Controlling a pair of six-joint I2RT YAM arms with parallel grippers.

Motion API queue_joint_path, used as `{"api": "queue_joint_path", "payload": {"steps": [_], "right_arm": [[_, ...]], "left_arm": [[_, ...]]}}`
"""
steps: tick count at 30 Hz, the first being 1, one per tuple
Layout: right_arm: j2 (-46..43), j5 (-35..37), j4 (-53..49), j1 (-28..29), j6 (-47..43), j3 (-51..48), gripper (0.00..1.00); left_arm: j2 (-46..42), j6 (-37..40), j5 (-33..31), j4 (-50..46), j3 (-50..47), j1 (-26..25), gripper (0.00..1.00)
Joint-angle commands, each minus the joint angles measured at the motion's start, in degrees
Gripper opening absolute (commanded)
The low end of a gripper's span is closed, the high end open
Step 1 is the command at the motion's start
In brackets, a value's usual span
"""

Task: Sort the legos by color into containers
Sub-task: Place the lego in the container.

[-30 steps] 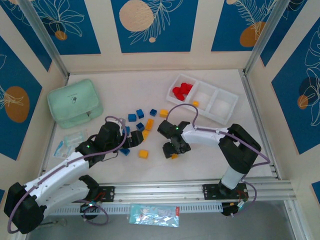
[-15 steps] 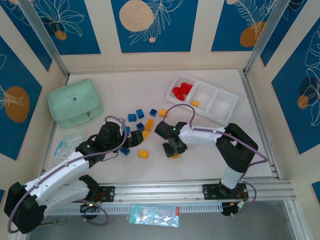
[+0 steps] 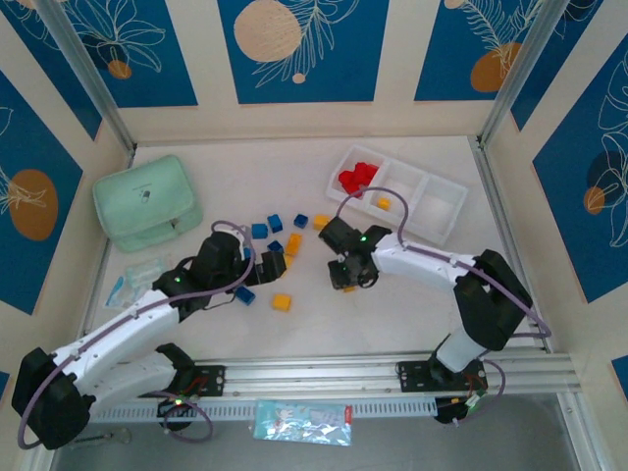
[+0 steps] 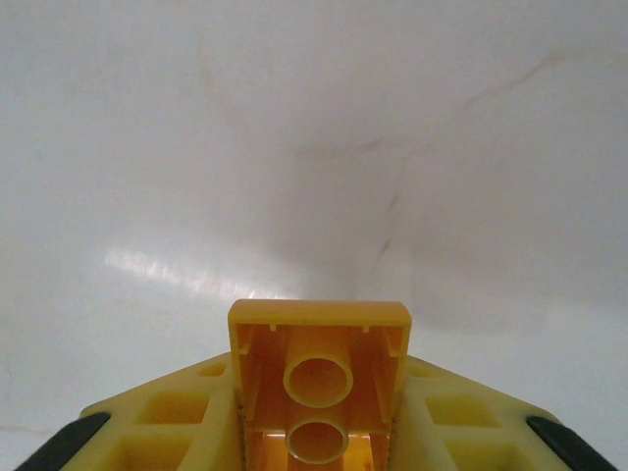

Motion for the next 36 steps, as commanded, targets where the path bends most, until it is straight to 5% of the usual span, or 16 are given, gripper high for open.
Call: {"api": "queue_joint_path", "payload": {"steps": [1, 11, 19, 30, 36], "right_arm": [[-1.96, 1.62, -1.57, -3.46, -2.36, 3.69, 0.32], [1.65, 3.83, 1.17, -19.39, -6.12, 13.38, 0.32], [12.84, 2.27, 3.25, -30.13, -8.63, 25.1, 0.33], [29.56, 1.88, -0.22, -35.67, -11.37, 42.71, 0.45], [27.27, 1.61, -0.26, -34.78, -11.17, 42.32, 0.53]], "left_arm": [[2.01, 2.01, 1.21, 2.02, 2.97, -1.17, 0.99], [10.14, 3.61, 2.19, 6.78, 8.38, -2.57, 0.99], [17.08, 4.38, 4.27, 10.09, 13.73, -2.78, 0.99], [20.59, 5.99, 4.45, 9.88, 17.87, -2.76, 0.99], [20.16, 6.51, 4.0, 9.45, 17.88, -2.72, 0.99]]}}
